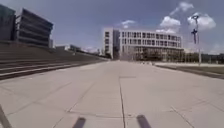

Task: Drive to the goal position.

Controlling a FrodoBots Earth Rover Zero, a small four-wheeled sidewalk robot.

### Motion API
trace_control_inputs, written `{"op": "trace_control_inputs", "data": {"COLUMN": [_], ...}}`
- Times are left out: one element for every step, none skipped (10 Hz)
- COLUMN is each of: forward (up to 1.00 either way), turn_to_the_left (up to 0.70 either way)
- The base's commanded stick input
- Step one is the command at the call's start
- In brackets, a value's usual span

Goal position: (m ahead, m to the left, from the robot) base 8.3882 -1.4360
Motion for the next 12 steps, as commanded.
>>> {"op": "trace_control_inputs", "data": {"forward": [0.70, 0.70, 0.70, 0.70, 0.70, 0.70, 0.70, 0.70, 0.70, 0.70, 0.70, 0.70], "turn_to_the_left": [0.00, 0.00, 0.00, 0.00, 0.00, 0.00, 0.00, 0.00, 0.00, 0.00, 0.00, 0.00]}}
